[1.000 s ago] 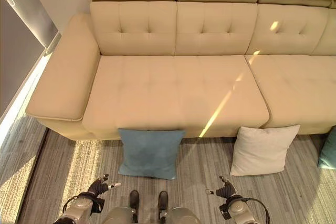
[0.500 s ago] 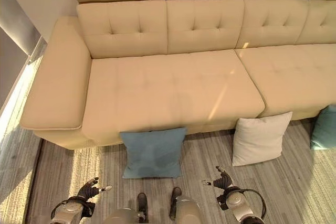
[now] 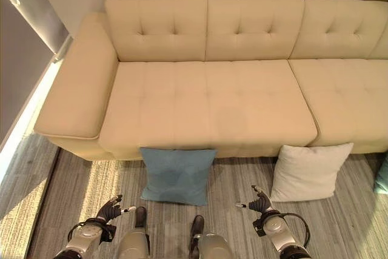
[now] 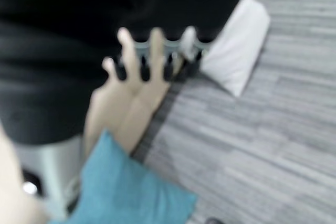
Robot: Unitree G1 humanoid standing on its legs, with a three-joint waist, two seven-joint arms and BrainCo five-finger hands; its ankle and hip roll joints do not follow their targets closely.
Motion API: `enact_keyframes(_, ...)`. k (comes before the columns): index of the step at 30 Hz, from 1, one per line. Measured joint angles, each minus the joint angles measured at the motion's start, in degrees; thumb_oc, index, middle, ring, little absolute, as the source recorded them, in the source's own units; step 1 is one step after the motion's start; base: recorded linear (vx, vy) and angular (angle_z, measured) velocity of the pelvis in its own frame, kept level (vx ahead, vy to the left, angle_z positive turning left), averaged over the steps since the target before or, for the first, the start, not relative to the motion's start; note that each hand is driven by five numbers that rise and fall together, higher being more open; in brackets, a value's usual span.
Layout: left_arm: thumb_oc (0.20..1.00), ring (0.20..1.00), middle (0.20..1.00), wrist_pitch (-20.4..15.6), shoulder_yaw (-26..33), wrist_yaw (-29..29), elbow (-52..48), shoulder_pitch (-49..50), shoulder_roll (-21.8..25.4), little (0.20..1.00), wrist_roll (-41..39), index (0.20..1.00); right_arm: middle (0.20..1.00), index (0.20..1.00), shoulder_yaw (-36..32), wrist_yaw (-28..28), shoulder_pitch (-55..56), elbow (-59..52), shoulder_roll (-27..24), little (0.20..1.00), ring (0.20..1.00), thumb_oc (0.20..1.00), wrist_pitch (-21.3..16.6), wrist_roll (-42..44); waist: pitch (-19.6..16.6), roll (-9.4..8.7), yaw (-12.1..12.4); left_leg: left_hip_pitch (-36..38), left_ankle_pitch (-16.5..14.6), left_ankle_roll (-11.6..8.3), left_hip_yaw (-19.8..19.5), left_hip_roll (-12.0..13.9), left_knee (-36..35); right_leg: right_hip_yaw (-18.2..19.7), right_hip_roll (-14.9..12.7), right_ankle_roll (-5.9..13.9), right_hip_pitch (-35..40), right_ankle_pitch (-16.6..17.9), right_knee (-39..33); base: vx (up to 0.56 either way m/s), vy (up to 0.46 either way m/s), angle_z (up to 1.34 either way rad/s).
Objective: Pick up all the scattered cushions and arrange them neatly on the sofa.
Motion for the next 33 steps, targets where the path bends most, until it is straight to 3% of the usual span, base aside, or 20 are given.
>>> enact_keyframes(2, 1.0, 1.0, 1.0, -0.15, -0.62, 0.05, -1.34, -1.09, -0.06, 1.0, -0.36, 1.0, 1.0, 1.0, -0.19, -0.03, -0.03, -0.32, -1.63, 1.0, 1.0, 1.0, 0.05, 0.0, 0.78, 1.27, -0.67, 0.11, 0.24, 0.23, 0.24, -1.57, 0.3, 1.05, 0.06, 0.04, -0.9, 0.73, 0.88, -0.13, 0.312, -0.34)
enact_keyframes(3, 1.0, 1.0, 1.0, -0.79, -1.25, 0.36, -2.56, -2.45, 0.52, 1.0, -0.51, 1.0, 1.0, 1.0, -1.0, -0.26, -0.53, -1.28, -3.18, 1.0, 1.0, 1.0, 0.09, 0.22, 1.81, 2.67, -1.42, -0.24, -0.24, 1.47, 3.16, -3.68, 0.41, 2.79, -1.23, 1.27, -5.59, -1.0, 6.47, -0.14, 0.201, -0.43)
enact_keyframes(6, 1.0, 1.0, 1.0, -1.22, -1.17, 1.25, -3.95, -4.49, 2.8, 1.0, -1.83, 1.0, 1.0, 1.0, -0.99, -0.32, -1.98, -1.82, -2.23, 1.0, 1.0, 1.0, 0.04, 1.54, 2.65, 0.42, -0.46, -2.03, -0.61, 2.81, 5.71, -6.1, 1.35, 5.53, -4.03, 2.2, -10.15, -1.69, 10.45, -0.09, 0.122, -0.37)
enact_keyframes(7, 1.0, 1.0, 1.0, -1.23, -1.12, 1.42, -4.65, -7.28, 5.01, 1.0, -2.57, 1.0, 1.0, 1.0, -0.81, -0.63, -4.25, -1.94, -2.06, 1.0, 1.0, 1.0, -0.14, 2.38, 3.57, -0.35, -0.21, -4.17, -1.43, 4.1, 6.76, -7.83, 3.19, 7.04, -5.92, 3.31, -12.65, -1.63, 11.92, -0.05, 0.115, -0.23)
enact_keyframes(9, 1.0, 1.0, 1.0, -2.12, -0.27, 2.87, -5.43, -11.04, 7.83, 1.0, -2.59, 1.0, 1.0, 1.0, -0.82, -1.52, -7.16, -2.75, -1.85, 1.0, 1.0, 1.0, -0.56, 2.93, 6.3, -0.58, 0.48, -5.61, -2.86, 5.31, 7.71, -8.9, 6.05, 7.99, -7.14, 4.43, -13.54, -1.39, 12.65, -0.03, 0.09, -0.14)
enact_keyframes(12, 1.0, 1.0, 1.0, -2.92, 2.61, 5.85, -5.46, -12.13, 8.47, 1.0, -2.68, 1.0, 1.0, 1.0, -2.15, -4.52, -10.7, -2.82, -0.27, 1.0, 1.0, 1.0, -1.47, 3.69, 8.6, -0.58, 0.42, -8.7, -4.28, 5.96, 8.2, -9.24, 9.42, 8.53, -8.04, 5.03, -15.99, -1.94, 14.54, -0.08, 0.018, -0.05)
enact_keyframes(16, 1.0, 1.0, 1.0, -3.48, 2.03, 10.05, -5.41, -14.51, 5.74, 1.0, -4.33, 1.0, 1.0, 1.0, -2.4, -10.09, -15.99, -0.35, 0.15, 1.0, 1.0, 1.0, -1.69, 3.8, 12.13, -0.18, 0.02, -16.21, -3.58, 6.2, 7.91, -9.25, 12.23, 8.63, -8.19, 4.71, -23.36, -0.99, 17.29, -0.1, -0.033, 0.04)
enact_keyframes(21, 1.0, 1.0, 1.0, -4.06, -0.42, 12.66, -2.82, -20.23, 5.81, 1.0, -6.55, 1.0, 1.0, 1.0, -2.15, -15.33, -20.97, 1.53, -0.04, 1.0, 1.0, 1.0, -1.85, 4.47, 12.71, 0.13, -0.67, -23.11, -3.33, 6.01, 7.44, -8.78, 14.62, 8.48, -8.12, 3.99, -30.41, -1.28, 20.4, -0.07, -0.027, 0.04)
enact_keyframes(28, 1.0, 1.0, 1.0, -4.75, -3.79, 15.01, -1.59, -33.54, 7.92, 1.0, -7.56, 1.0, 1.0, 1.0, -1.64, -20.45, -33.54, 2.93, -1.05, 1.0, 1.0, 1.0, -2.46, 6.71, 13.13, 0.75, -1.93, -42.9, -3.63, 5.62, 6.18, -8.03, 23.6, 8.49, -8.3, 2.38, -49.81, -2.19, 29.37, -0.04, -0.016, 0.06)
enact_keyframes(31, 1.0, 1.0, 1.0, -4.81, -4.69, 15.48, -1.99, -35.57, 7.99, 1.0, -7.72, 1.0, 1.0, 1.0, -1.46, -21.75, -36.33, 3.3, -1.3, 1.0, 1.0, 1.0, -2.92, 6.73, 13.12, 0.79, -1.88, -47.81, -5.34, 5.65, 6.14, -7.71, 28.23, 8.98, -8.37, 1.5, -54.76, -3.58, 33.46, 0.02, -0.002, 0.0)
enact_keyframes(33, 1.0, 1.0, 1.0, -4.83, -5.26, 16.46, -2.19, -37.27, 7.95, 1.0, -8.24, 1.0, 1.0, 1.0, -1.47, -22.51, -38.51, 2.55, -2.88, 1.0, 1.0, 1.0, -3.66, 6.79, 13.08, 0.89, -1.64, -53.73, -7.84, 5.71, 6.03, -7.51, 34.89, 9.74, -8.92, 1.06, -60.56, -6.02, 40.0, 0.08, -0.021, 0.07)
